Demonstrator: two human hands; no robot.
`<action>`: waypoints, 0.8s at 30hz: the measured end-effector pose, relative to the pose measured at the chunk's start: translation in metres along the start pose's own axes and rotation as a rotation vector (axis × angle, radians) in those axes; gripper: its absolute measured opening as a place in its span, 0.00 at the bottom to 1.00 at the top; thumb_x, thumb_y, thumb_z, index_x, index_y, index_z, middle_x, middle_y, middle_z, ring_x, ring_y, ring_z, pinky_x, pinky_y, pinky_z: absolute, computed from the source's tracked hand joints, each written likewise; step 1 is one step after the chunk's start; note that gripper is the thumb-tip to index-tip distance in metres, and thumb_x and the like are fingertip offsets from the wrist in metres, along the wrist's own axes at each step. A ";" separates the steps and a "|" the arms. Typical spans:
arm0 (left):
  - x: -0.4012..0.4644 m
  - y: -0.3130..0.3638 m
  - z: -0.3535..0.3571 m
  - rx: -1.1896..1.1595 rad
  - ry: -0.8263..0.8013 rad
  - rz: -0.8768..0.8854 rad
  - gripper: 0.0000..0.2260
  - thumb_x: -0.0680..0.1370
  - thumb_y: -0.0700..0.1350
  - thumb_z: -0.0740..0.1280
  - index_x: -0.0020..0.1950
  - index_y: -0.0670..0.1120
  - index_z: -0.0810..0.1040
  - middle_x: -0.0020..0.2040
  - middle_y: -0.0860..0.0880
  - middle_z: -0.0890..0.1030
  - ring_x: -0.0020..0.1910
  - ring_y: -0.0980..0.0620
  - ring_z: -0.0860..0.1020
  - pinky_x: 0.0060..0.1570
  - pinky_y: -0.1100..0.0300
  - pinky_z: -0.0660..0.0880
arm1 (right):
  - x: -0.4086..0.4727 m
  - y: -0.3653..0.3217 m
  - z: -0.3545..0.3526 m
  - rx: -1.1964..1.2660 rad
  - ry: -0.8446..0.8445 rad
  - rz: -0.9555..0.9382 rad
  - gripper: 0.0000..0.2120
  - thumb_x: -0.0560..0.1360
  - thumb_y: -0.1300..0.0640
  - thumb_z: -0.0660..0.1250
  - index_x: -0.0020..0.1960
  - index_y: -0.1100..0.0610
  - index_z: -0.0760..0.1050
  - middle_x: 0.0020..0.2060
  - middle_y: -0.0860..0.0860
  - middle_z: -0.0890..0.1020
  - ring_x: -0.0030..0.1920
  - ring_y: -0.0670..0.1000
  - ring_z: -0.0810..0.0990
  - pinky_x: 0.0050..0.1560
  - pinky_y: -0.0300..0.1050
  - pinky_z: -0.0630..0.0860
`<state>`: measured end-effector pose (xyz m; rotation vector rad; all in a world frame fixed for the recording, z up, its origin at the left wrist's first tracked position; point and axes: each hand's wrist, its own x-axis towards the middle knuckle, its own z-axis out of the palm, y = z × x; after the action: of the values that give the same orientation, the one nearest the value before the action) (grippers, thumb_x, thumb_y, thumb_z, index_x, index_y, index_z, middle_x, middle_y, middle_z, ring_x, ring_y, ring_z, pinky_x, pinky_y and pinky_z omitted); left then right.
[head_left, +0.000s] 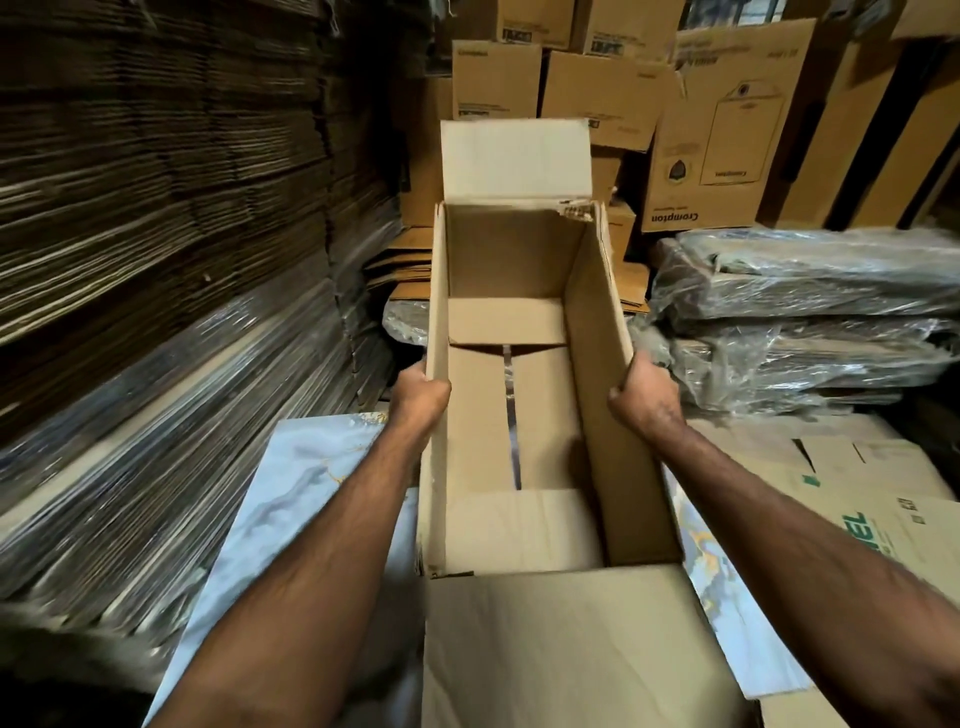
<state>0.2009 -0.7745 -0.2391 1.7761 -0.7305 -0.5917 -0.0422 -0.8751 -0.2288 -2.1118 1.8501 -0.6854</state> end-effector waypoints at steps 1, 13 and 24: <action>0.000 0.006 -0.001 -0.001 0.010 0.025 0.16 0.73 0.39 0.65 0.58 0.50 0.81 0.52 0.48 0.84 0.49 0.46 0.81 0.53 0.49 0.80 | -0.002 -0.005 -0.002 0.025 0.021 -0.021 0.18 0.75 0.62 0.66 0.62 0.64 0.67 0.55 0.66 0.79 0.56 0.66 0.79 0.54 0.54 0.75; 0.016 0.033 -0.048 0.133 0.258 0.147 0.18 0.75 0.37 0.64 0.65 0.45 0.78 0.55 0.43 0.83 0.54 0.42 0.80 0.53 0.53 0.77 | 0.023 0.014 -0.058 0.133 0.186 -0.032 0.19 0.76 0.60 0.67 0.66 0.59 0.68 0.55 0.65 0.80 0.55 0.67 0.78 0.55 0.56 0.75; 0.014 0.061 -0.014 -0.060 0.182 0.102 0.17 0.77 0.41 0.64 0.66 0.45 0.76 0.56 0.45 0.81 0.55 0.44 0.80 0.58 0.50 0.77 | -0.010 -0.018 -0.048 0.143 0.017 -0.278 0.24 0.76 0.64 0.68 0.71 0.59 0.70 0.59 0.61 0.80 0.59 0.62 0.78 0.63 0.54 0.75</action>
<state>0.2084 -0.7899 -0.1773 1.7012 -0.6655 -0.3743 -0.0512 -0.8562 -0.1806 -2.2950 1.4793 -0.8716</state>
